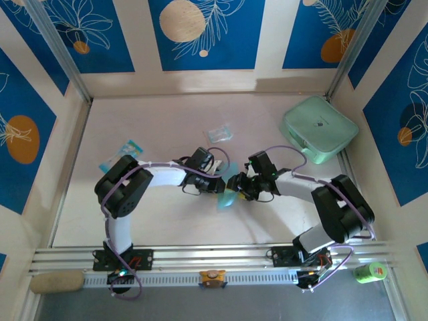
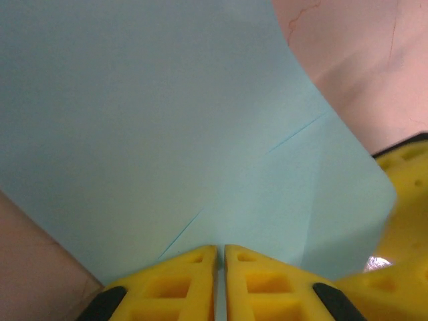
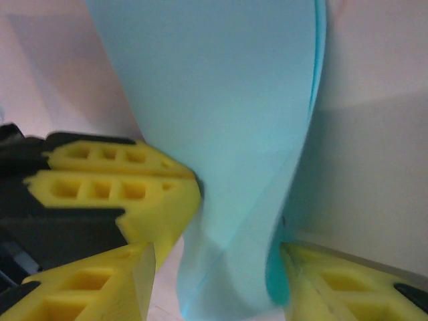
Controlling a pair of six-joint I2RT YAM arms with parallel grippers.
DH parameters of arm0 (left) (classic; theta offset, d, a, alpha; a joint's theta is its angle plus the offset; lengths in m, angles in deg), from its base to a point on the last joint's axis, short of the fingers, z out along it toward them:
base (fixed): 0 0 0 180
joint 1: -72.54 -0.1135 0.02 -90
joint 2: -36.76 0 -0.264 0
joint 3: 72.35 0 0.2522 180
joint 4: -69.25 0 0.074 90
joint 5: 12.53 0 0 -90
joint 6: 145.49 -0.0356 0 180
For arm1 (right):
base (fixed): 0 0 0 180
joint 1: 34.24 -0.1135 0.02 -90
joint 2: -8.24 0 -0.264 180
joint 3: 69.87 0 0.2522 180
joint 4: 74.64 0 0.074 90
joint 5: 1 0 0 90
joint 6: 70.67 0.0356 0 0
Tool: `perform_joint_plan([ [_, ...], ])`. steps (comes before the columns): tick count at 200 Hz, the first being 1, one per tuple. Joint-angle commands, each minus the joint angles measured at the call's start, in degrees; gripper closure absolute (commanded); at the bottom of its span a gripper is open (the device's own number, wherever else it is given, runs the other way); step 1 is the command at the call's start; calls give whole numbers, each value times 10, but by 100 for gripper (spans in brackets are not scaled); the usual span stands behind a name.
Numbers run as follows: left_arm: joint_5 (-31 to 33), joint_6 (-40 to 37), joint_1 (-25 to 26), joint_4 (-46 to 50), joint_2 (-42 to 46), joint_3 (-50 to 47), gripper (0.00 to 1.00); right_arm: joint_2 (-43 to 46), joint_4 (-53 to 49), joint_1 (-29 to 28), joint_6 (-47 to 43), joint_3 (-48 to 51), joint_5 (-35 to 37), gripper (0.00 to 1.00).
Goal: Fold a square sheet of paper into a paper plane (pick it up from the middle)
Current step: Turn over the paper at the center of the table.
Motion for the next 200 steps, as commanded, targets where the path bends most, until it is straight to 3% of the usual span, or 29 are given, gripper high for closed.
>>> perform_joint_plan([
  [1, 0, 6, -3, 24, 3, -14, 88, -17, -6, 14, -20, -19, -19, 49],
  [70, -4, 9, -3, 24, 7, -11, 88, -39, 24, 51, -38, -12, -46, 52],
  [200, -4, 12, -3, 24, 11, -10, 91, -61, 97, 73, -43, 27, -61, 76],
])
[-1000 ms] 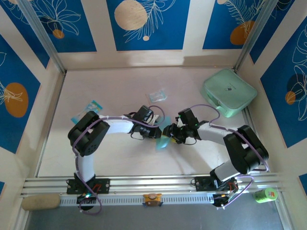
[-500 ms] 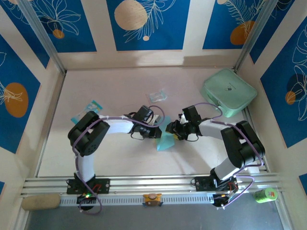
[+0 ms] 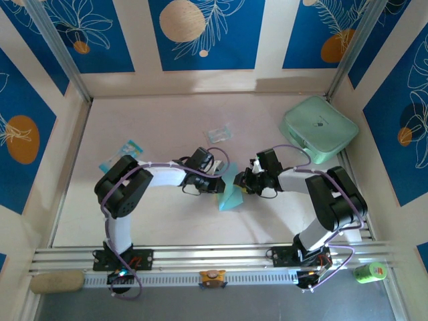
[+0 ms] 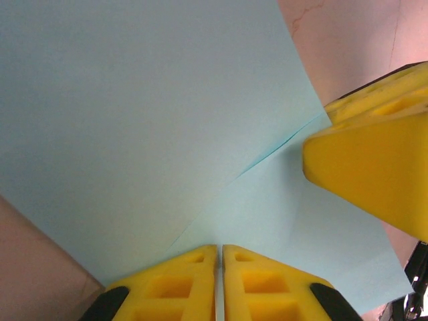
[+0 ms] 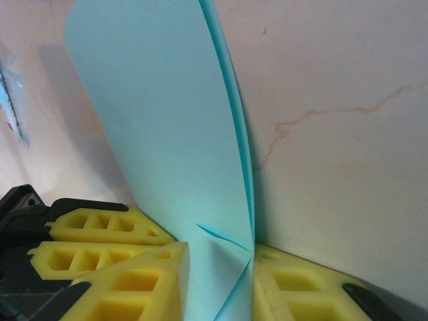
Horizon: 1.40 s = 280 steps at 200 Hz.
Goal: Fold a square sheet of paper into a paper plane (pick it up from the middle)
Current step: Turn over the paper at the center of the table.
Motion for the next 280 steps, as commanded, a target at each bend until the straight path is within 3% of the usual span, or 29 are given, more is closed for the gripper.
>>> perform_joint_plan([
  [1, -4, 4, -3, 24, 10, -9, 91, -9, 12, 5, -11, 11, -16, 76],
  [96, -4, 4, -3, 19, 32, -8, 87, 10, 31, 16, -20, 26, -32, 96],
  [280, 175, -20, -3, 4, 211, -88, 81, 85, -51, 10, -50, 14, 3, 96],
])
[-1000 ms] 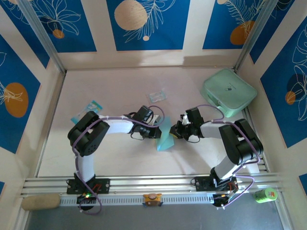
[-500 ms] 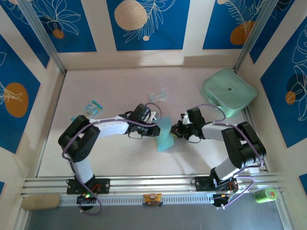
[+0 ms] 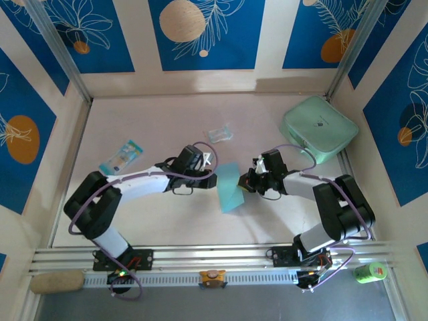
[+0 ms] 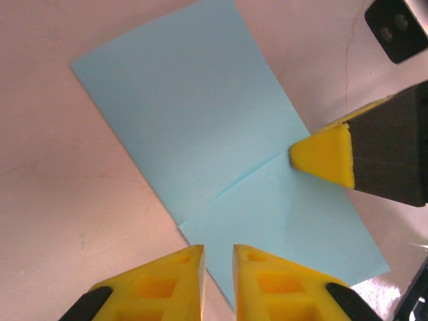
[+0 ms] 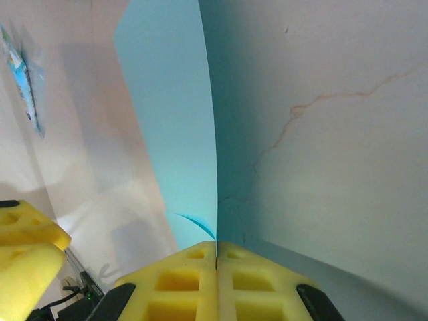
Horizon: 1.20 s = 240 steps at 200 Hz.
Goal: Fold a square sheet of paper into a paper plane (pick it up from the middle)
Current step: Turn over the paper at the center of the table.
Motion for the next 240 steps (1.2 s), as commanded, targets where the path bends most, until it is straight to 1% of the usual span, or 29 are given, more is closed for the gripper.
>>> perform_joint_plan([
  [1, 49, -17, -3, -10, 38, -16, 81, 27, -44, -3, -22, -12, 12, 96],
  [19, 83, -22, -3, -6, 66, -29, 78, 43, -79, -10, -39, -26, 33, 96],
  [42, 135, -30, -4, 2, 101, -47, 73, 65, -127, -20, -59, -45, 64, 95],
  [57, 158, -38, -4, 5, 123, -56, 69, 80, -164, -31, -77, -62, 94, 95],
  [86, 189, -56, -6, 7, 152, -67, 61, 111, -237, -61, -106, -102, 180, 95],
  [108, 219, -64, -7, 12, 169, -70, 57, 130, -297, -100, -121, -137, 278, 95],
  [119, 243, -61, -9, 17, 182, -75, 48, 133, -321, -118, -130, -155, 326, 96],
  [132, 269, -55, -11, 19, 199, -84, 35, 131, -354, -136, -130, -175, 380, 96],
  [138, 277, -53, -11, 19, 208, -90, 28, 129, -365, -141, -128, -183, 399, 96],
  [146, 286, -50, -12, 16, 220, -98, 21, 126, -378, -147, -124, -191, 417, 96],
  [154, 289, -48, -13, 12, 232, -106, 15, 122, -388, -151, -119, -199, 426, 97],
  [160, 289, -47, -14, 5, 240, -113, 13, 118, -397, -154, -113, -206, 431, 97],
  [179, 277, -45, -15, -7, 264, -130, 12, 102, -459, -166, -78, -250, 449, 97],
  [202, 277, -42, -16, 7, 293, -137, 11, 98, -546, -177, -13, -292, 459, 98],
  [217, 282, -39, -17, 17, 310, -139, 8, 110, -565, -183, 21, -296, 445, 98],
  [240, 280, -49, -19, 24, 320, -133, 7, 130, -586, -185, 43, -303, 440, 98],
])
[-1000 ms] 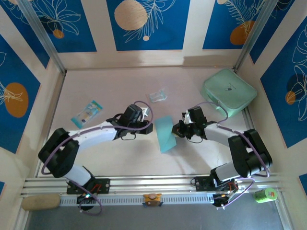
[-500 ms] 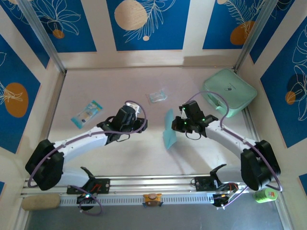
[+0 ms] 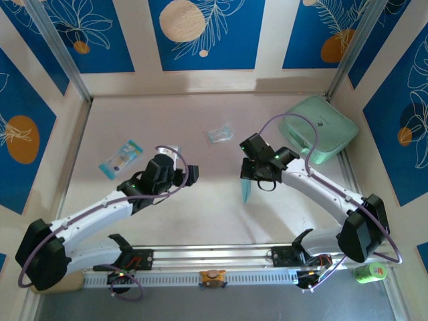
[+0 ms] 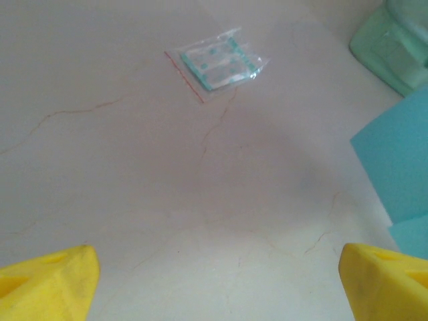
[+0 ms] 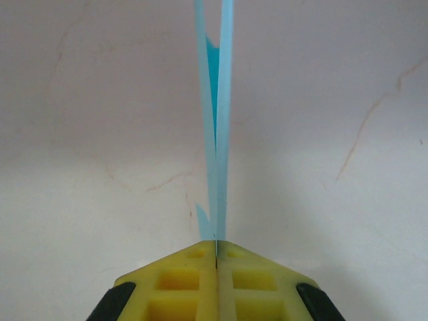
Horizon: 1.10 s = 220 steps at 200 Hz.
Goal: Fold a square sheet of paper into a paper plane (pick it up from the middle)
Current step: Turn over the paper at the center of the table.
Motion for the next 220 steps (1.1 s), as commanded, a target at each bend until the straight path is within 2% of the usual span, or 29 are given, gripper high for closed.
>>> perform_joint_plan([
  [1, 11, -7, -9, 18, 15, -1, 7, 23, -74, -4, 56, -17, 9, 98],
  [39, 12, -20, -10, 58, 11, 26, 7, 40, -88, -4, 51, -18, 9, 98],
  [81, 4, -17, -11, 53, 19, 18, 6, 51, -87, -5, 50, -19, -2, 98],
  [109, 6, -14, -14, 55, 18, 16, 5, 60, -87, -6, 45, -12, 17, 98],
  [124, 9, -14, -16, 59, 16, 16, 0, 63, -76, -5, 37, -5, 27, 98],
  [135, 11, -15, -20, 60, 14, 15, 0, 61, -72, -6, 30, -8, 39, 98],
  [167, -15, 13, -47, 65, 12, 12, 0, 27, -60, -6, -28, -38, 80, 97],
  [188, -44, 50, -74, 69, 18, 3, 0, -38, -114, -18, -58, -99, 146, 98],
  [220, 9, 79, -95, 125, 84, -19, 0, -147, -202, -47, -68, -169, 267, 98],
])
